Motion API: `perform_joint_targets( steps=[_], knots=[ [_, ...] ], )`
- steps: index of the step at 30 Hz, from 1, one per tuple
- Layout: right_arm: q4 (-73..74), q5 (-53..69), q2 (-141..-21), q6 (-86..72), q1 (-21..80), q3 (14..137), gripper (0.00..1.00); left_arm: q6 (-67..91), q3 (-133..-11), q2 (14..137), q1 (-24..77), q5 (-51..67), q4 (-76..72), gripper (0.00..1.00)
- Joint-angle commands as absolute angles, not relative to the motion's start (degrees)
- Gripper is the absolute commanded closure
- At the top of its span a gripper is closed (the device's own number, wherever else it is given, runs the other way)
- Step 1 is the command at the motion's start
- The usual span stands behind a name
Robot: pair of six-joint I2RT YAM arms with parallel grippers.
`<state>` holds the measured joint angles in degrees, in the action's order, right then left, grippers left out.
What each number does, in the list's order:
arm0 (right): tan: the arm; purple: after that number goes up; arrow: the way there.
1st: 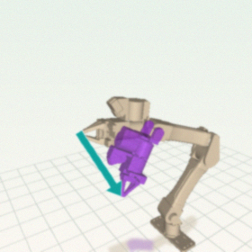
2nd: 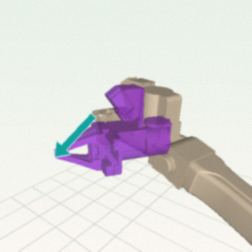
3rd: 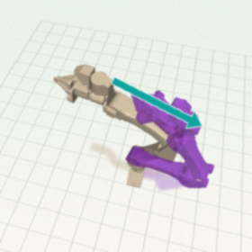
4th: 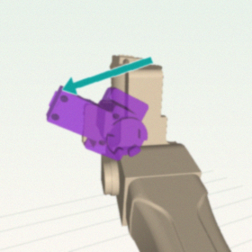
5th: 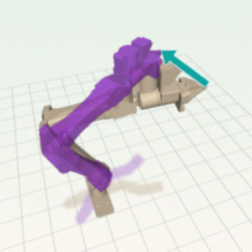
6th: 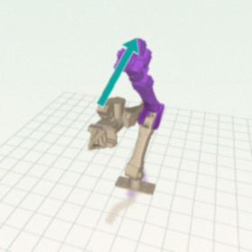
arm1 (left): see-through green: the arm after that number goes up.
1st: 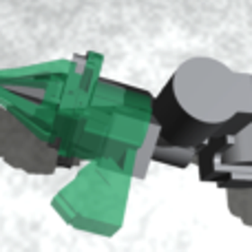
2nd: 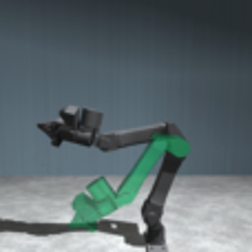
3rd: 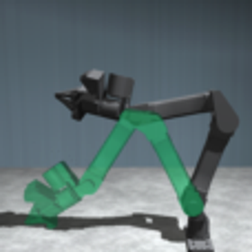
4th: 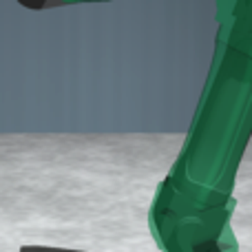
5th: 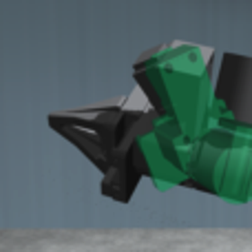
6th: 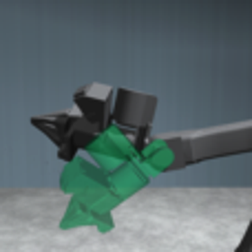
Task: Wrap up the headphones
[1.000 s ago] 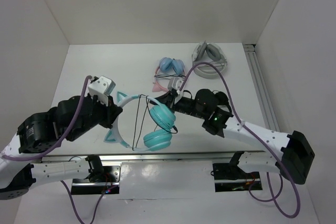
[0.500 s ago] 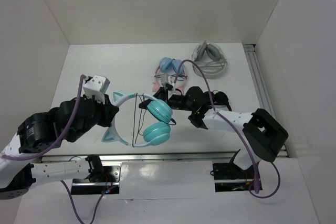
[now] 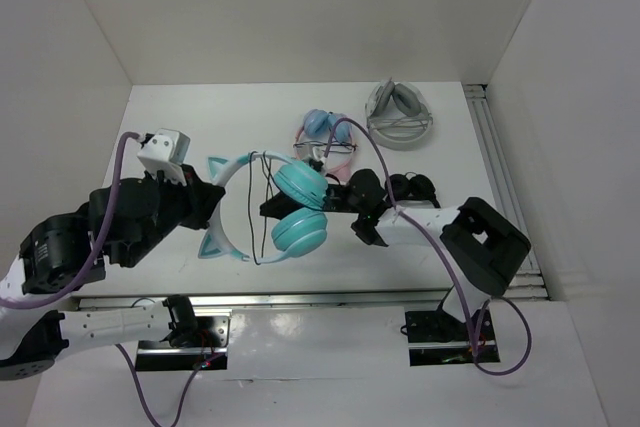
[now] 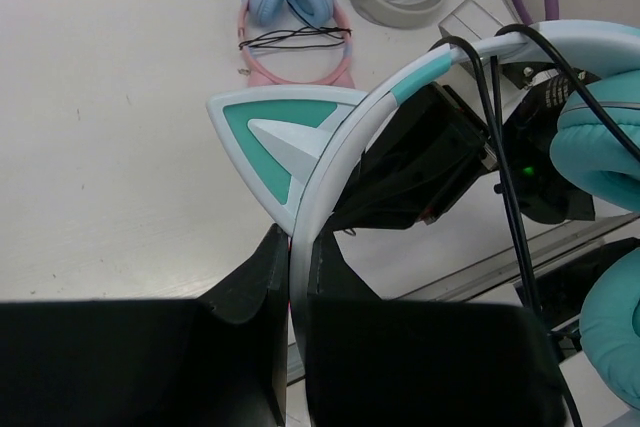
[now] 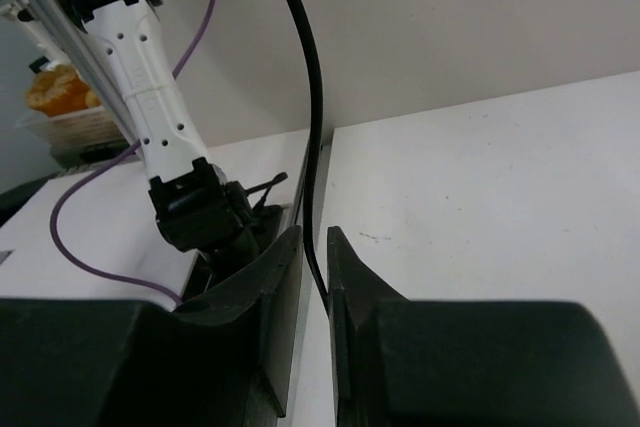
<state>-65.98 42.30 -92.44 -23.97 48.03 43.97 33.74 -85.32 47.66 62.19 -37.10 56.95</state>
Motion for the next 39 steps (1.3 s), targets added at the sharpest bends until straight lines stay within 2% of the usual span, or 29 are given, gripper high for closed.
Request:
perform_joint_targets(
  steps=[1, 9, 21, 23, 24, 25, 28, 36, 39],
  knots=[
    [-77.1, 43.2, -94.6, -27.6, 48.4, 44.6, 0.77, 36.7, -88.1, 47.5, 62.4, -38.9, 50.6, 1.00],
    [-84.0, 43.2, -100.0, -30.9, 49.0, 43.0, 0.73, 40.2, -92.7, 49.2, 62.4, -45.1, 55.9, 1.00],
    [-89.6, 42.7, -106.6, -33.4, 49.0, 41.3, 0.73, 40.3, -96.2, 49.8, 62.4, -46.2, 56.6, 1.00],
    [-91.0, 42.7, -107.7, -34.2, 49.0, 41.3, 0.79, 40.3, -96.2, 49.8, 62.4, -46.2, 56.6, 1.00],
    [-92.6, 42.7, -108.7, -35.0, 49.0, 41.3, 0.87, 40.3, -96.2, 49.8, 62.4, -46.2, 56.6, 1.00],
    [-93.5, 42.2, -108.7, -35.0, 49.0, 41.3, 0.91, 40.3, -96.2, 49.8, 62.4, -46.2, 56.6, 1.00],
    [-95.4, 40.9, -109.4, -35.7, 49.0, 40.7, 0.97, 40.3, -96.2, 49.3, 62.4, -47.4, 57.1, 1.00],
    [-93.5, 34.9, -104.6, -33.7, 49.7, 31.7, 1.00, 42.1, -94.0, 48.1, 62.4, -56.6, 59.1, 1.00],
    [-91.8, 30.5, -99.4, -30.9, 53.7, 26.6, 1.00, 43.3, -91.1, 48.1, 62.4, -60.0, 59.2, 1.00]
  ],
)
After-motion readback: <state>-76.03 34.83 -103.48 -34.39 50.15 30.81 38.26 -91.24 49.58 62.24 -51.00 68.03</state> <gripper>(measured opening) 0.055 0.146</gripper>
